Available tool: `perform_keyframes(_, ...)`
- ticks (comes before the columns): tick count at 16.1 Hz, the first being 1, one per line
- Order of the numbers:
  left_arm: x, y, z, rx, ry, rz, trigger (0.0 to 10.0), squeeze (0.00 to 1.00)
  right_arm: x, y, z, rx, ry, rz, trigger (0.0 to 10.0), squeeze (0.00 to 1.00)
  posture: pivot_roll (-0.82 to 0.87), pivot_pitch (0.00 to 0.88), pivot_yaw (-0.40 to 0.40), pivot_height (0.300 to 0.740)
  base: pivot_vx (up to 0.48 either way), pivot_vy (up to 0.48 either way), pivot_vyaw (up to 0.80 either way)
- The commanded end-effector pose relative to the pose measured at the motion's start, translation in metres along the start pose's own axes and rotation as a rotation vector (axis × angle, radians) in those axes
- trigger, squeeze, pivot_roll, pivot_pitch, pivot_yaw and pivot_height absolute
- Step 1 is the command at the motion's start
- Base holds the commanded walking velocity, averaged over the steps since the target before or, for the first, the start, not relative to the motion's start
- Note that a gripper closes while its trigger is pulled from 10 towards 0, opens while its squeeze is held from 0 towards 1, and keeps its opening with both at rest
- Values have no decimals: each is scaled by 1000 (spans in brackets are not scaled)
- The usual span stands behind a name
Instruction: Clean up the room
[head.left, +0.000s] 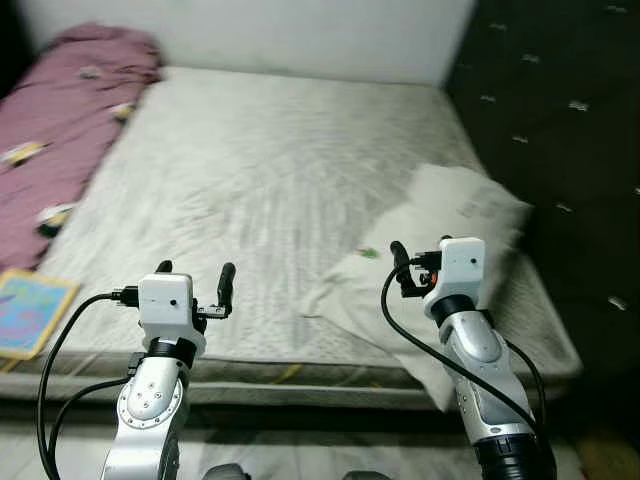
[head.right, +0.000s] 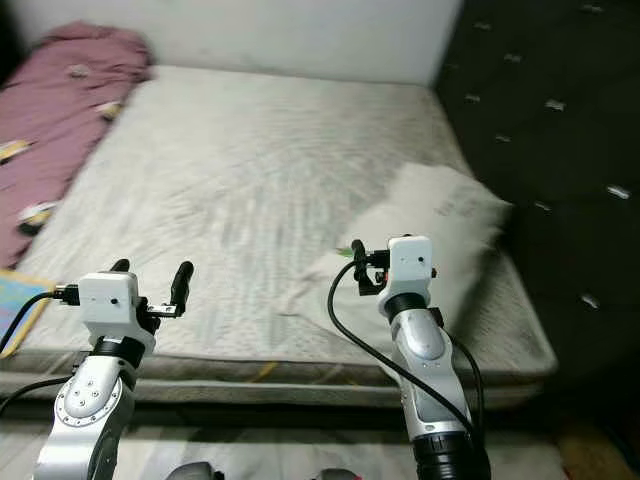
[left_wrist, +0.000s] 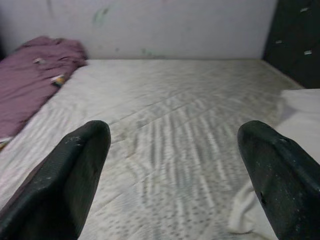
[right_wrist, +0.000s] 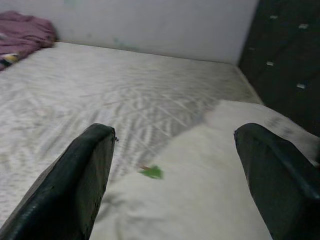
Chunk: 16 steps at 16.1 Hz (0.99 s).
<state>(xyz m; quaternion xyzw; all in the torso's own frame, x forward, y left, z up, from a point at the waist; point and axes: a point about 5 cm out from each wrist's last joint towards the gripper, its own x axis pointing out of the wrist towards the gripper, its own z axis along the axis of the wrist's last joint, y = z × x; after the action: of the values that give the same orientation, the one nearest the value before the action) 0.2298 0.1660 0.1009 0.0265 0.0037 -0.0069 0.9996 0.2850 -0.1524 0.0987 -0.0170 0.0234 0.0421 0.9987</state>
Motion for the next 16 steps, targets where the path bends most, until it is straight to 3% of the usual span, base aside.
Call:
perform_keyframes(1,0,-1,-1,4,7,-5,10000,0,0,-4,1,-1,2,-16,10000,0,-1,41,-58,740,0,-304,0)
perform_keyframes(16,0,-1,-1,14,9,1,10000,0,0,-3,-1,-10,10,7,10000,0,0,36,-63,740,0,-359,0)
